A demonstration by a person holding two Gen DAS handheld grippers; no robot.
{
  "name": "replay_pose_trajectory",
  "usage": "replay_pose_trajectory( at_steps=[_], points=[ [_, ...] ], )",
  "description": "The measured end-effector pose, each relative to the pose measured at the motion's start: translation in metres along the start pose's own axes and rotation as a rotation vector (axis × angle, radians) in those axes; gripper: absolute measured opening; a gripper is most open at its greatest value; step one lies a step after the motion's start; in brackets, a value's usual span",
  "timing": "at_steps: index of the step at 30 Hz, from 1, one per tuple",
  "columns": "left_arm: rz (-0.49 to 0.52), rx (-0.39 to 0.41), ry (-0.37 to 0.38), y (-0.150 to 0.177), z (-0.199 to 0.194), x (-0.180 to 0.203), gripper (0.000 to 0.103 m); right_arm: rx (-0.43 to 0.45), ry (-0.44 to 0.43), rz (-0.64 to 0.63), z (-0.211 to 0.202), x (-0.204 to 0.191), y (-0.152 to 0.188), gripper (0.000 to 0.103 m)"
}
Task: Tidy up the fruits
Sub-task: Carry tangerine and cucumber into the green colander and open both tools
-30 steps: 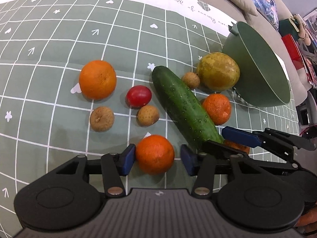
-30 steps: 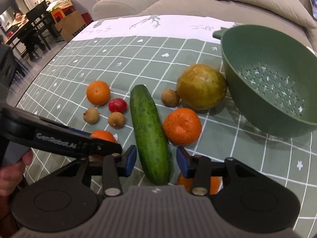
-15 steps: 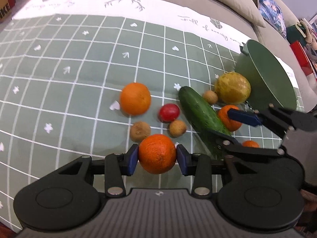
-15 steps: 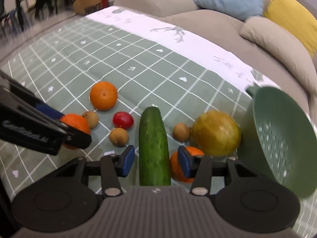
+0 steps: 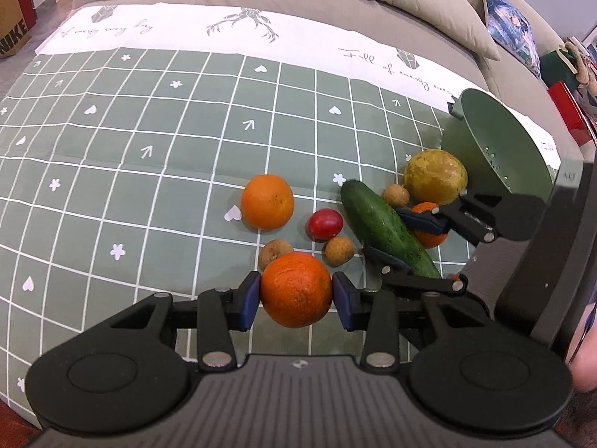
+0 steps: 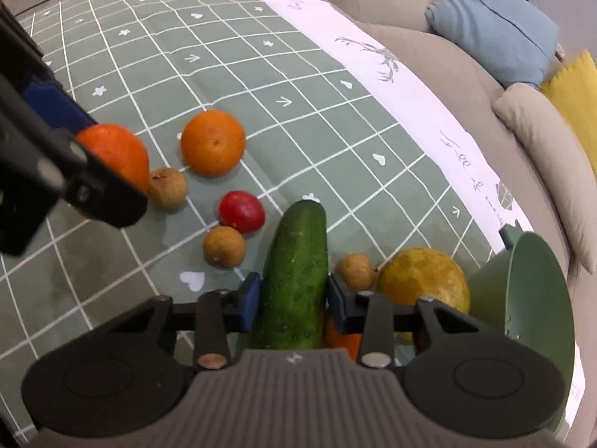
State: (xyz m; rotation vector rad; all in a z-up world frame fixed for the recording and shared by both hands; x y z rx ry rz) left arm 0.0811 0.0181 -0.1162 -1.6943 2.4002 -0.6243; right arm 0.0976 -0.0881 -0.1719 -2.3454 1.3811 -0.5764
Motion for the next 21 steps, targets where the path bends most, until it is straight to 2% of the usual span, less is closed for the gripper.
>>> replay_pose_trajectory(
  at_steps=[4,8,14,21],
  points=[
    [0.005,0.017,-0.012,-0.001,-0.010,0.002,0.046,0.062,-0.004,0.062,-0.023,0.004,0.004,0.035],
    [0.021,0.049,-0.020,-0.012,-0.020,0.009,0.046,0.129,-0.050,0.193,-0.055,0.017,0.004,0.034],
    [0.096,0.123,-0.010,-0.049,-0.038,0.035,0.046,0.250,-0.071,0.371,-0.110,0.058,0.001,0.034],
    [0.190,0.185,0.057,-0.107,-0.039,0.085,0.046,0.340,-0.061,0.506,-0.160,0.132,-0.013,0.034]
  ],
)
Point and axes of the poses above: each gripper's, at about its wrist camera, not at the fingertips, and z roughly the way its jaws point, x to its right, y to its underside, the point moved 7 cm from there along z, roughly the way its jaws point, and after that the axes turned 14 degrees about z, right-handed, at the moved point
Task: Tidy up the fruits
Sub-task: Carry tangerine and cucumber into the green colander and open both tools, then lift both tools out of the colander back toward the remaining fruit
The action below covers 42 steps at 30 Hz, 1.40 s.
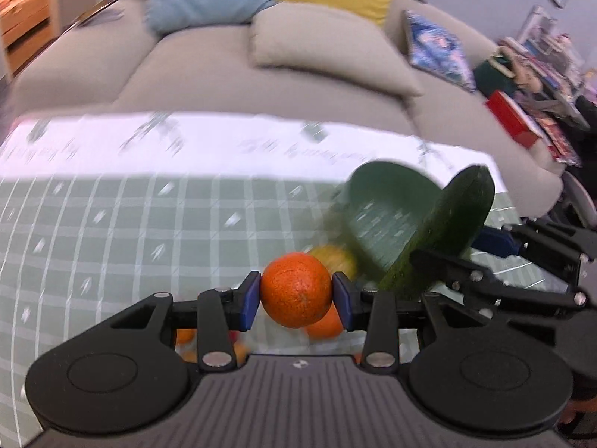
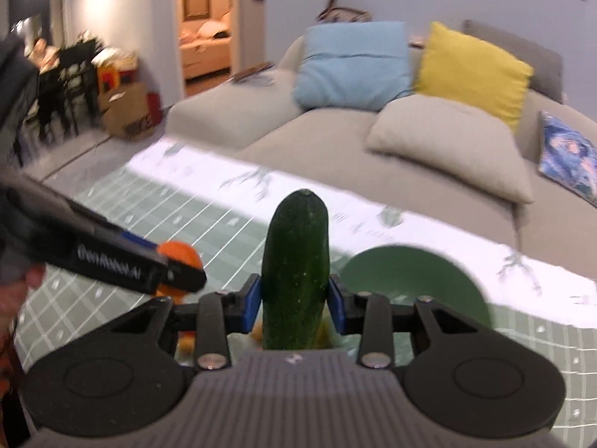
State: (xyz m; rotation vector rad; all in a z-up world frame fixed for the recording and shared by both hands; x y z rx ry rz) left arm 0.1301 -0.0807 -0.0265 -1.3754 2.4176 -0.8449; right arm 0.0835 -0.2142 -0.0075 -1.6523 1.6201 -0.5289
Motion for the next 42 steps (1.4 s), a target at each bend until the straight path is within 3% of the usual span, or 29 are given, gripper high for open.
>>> replay_pose_trajectory(
  at_steps=[4,8,14,20,34,37,42],
  points=[
    [0.058,0.017,0.068,-0.037,0.021,0.027,0.046,-0.020,0.051,0.036,0.010,0.042,-0.028,0.034],
    [0.125,-0.027,0.115,-0.055,0.055,0.051,0.046,-0.132,0.113,0.070,0.042,0.085,-0.031,0.034],
    [0.180,-0.109,0.195,-0.061,0.106,0.078,0.046,-0.291,0.141,0.138,0.083,0.128,-0.012,0.034],
    [0.299,-0.183,0.175,-0.056,0.135,0.085,0.046,-0.346,0.110,0.195,0.122,0.152,-0.008,0.034],
    [0.377,-0.271,0.128,-0.041,0.172,0.090,0.048,-0.315,0.112,0.235,0.152,0.151,-0.005,0.034],
    [0.389,-0.257,0.103,-0.040,0.172,0.090,0.054,-0.313,0.106,0.263,0.151,0.151,-0.004,0.034],
    [0.371,-0.250,0.129,-0.039,0.167,0.094,0.065,-0.300,0.129,0.251,0.141,0.148,-0.006,0.040]
  ],
)
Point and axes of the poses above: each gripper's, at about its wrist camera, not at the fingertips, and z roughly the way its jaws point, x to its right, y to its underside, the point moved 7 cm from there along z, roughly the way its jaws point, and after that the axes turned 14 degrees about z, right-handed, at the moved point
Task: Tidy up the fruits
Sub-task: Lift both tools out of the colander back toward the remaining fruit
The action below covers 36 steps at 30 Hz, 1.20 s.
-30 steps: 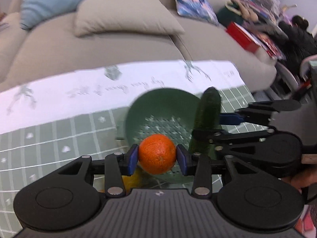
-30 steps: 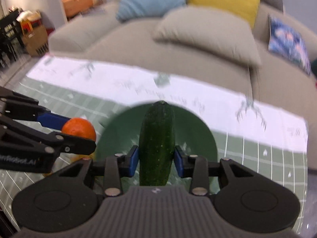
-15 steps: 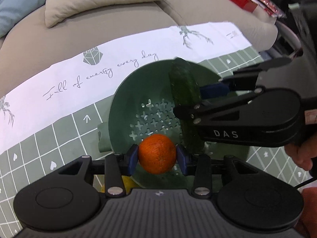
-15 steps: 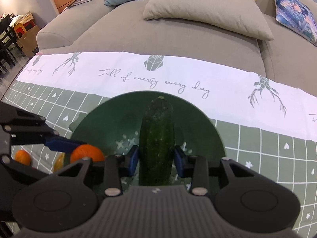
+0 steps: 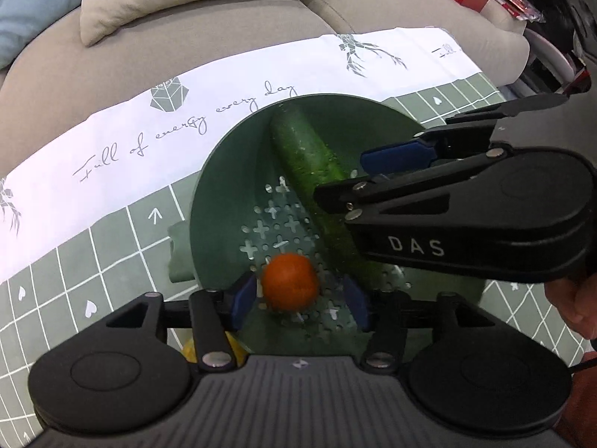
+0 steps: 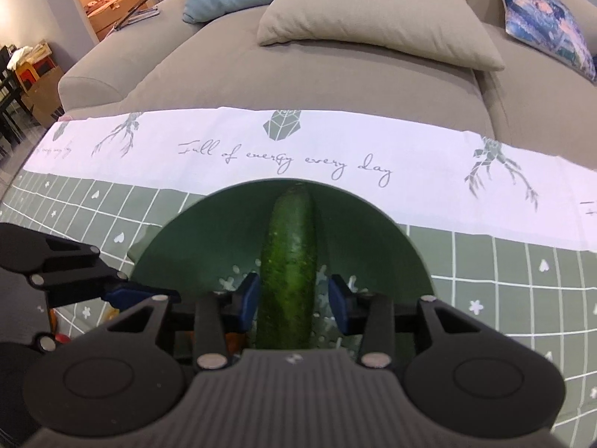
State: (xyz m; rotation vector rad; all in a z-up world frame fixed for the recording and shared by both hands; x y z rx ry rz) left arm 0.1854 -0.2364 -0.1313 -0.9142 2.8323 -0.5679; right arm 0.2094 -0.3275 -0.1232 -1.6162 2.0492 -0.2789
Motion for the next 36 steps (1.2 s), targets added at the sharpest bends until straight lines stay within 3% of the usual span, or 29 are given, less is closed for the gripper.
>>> replay_pose_trajectory(
  at_steps=[3,8,16,20,27,36],
  points=[
    [0.001,0.020,-0.014,0.002,-0.009,0.004,0.070,0.030,0.012,-0.006,-0.015,-0.002,0.002,0.049],
    [-0.021,0.063,0.003,0.012,-0.035,0.008,0.070,0.093,0.036,0.011,-0.047,-0.002,0.010,0.049],
    [-0.090,0.172,-0.015,0.043,-0.096,0.005,0.070,0.199,-0.012,0.085,-0.100,-0.018,0.041,0.050],
    [-0.140,0.187,-0.047,0.072,-0.115,-0.006,0.070,0.234,-0.043,0.112,-0.118,-0.033,0.067,0.052],
    [-0.213,0.180,-0.155,0.129,-0.128,-0.026,0.070,0.227,-0.055,0.140,-0.119,-0.056,0.120,0.055],
    [-0.313,0.172,-0.184,0.194,-0.112,-0.040,0.066,0.169,0.014,0.098,-0.087,-0.069,0.179,0.056]
  ],
)
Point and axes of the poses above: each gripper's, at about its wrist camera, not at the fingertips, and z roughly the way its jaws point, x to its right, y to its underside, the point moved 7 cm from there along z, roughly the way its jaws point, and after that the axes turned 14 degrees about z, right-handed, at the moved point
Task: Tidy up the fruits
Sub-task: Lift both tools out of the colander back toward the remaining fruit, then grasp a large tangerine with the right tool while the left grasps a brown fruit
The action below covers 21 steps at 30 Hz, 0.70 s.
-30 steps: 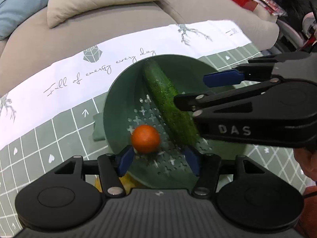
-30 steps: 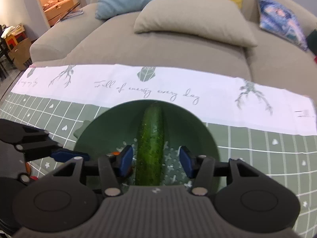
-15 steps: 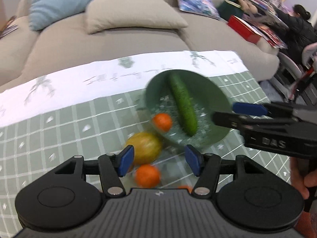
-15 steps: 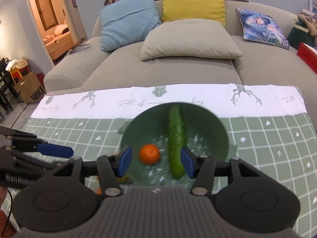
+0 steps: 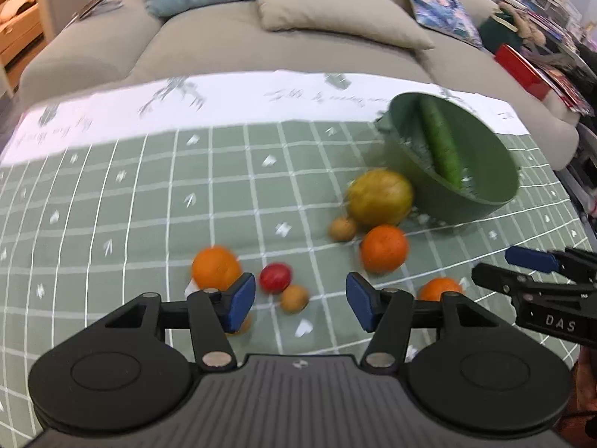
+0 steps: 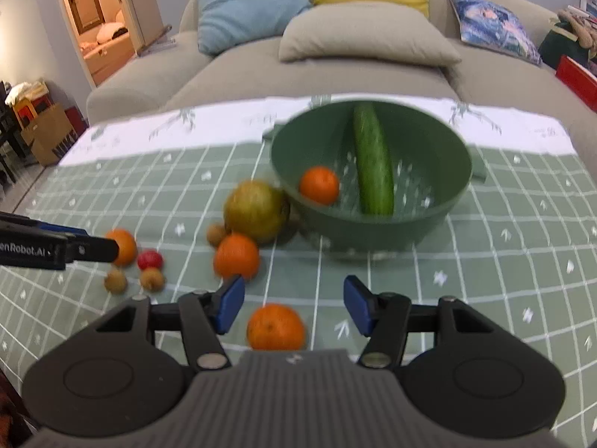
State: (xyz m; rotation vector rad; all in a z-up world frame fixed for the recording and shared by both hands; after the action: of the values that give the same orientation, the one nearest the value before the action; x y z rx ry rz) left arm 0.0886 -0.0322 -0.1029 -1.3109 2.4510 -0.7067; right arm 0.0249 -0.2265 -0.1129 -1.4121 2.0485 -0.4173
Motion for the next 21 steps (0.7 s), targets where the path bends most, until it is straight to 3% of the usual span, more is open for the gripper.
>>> replay_pose_trajectory(
  at_steps=[9,18,21],
  points=[
    [-0.071,-0.050,-0.069,0.056,0.024,-0.031,0.057,-0.074,0.028,-0.041,0.025,-0.002,0.037,0.056],
    [-0.086,-0.060,-0.086,0.057,0.043,-0.037,0.049,-0.091,0.024,-0.067,0.039,-0.006,0.039,0.055],
    [-0.083,-0.063,-0.085,0.055,0.046,-0.037,0.045,-0.102,0.030,-0.076,0.043,-0.006,0.040,0.047]
  ],
)
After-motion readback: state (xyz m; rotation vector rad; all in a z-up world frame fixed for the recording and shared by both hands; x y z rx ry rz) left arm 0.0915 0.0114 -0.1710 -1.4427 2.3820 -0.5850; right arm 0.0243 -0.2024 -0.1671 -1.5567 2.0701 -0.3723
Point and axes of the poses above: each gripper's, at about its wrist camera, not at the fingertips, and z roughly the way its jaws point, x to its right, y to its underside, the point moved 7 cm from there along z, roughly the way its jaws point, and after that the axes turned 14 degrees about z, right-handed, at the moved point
